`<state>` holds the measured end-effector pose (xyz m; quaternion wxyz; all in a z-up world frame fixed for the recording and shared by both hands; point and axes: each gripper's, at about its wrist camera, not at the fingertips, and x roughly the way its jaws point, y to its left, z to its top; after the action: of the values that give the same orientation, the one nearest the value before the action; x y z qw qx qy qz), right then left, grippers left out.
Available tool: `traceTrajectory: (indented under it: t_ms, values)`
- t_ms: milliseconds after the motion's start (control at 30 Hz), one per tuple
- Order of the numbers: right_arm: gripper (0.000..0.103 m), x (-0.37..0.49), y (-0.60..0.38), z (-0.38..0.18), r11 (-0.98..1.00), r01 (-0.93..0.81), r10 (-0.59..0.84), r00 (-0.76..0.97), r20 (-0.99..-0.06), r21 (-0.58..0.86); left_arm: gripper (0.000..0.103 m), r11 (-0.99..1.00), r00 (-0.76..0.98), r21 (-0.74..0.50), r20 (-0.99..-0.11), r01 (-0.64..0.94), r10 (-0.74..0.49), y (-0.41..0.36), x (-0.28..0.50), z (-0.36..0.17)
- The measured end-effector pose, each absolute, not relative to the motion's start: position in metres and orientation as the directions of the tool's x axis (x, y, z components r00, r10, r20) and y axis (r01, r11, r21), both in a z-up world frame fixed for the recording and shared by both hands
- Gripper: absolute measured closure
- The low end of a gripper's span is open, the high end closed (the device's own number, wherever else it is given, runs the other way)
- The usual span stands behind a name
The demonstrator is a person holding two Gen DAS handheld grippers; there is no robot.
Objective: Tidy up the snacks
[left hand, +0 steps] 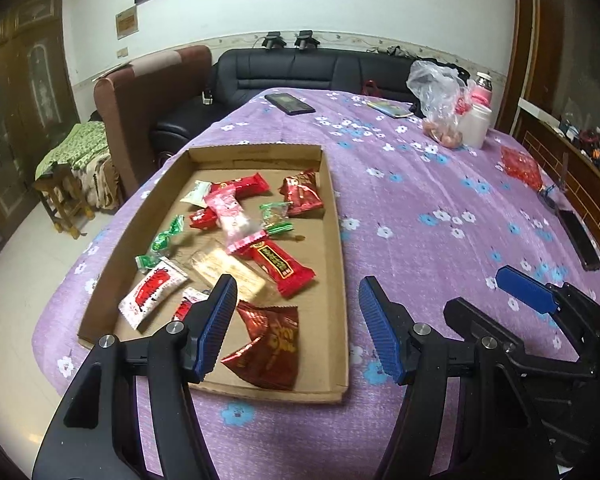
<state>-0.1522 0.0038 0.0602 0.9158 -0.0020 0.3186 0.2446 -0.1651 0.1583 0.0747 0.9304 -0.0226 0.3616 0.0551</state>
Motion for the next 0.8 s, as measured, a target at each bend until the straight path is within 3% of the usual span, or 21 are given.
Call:
traceTrajectory:
  t_ms: [600,800]
  values:
    - [0.030,-0.162,0.002,0.057,0.894,-0.431,0.416,0.694,-0.588,0.124,0.039,0.992,0.743,0.002,-0.662,-0.127,0.096,0.156,-0.175,0.074]
    - [0.030,-0.164,0.002,0.057,0.897,-0.425,0.408,0.694,-0.593,0.120,0.039,0.977,0.819,0.008,-0.544,-0.213,0.183,0.166,-0.198,0.095]
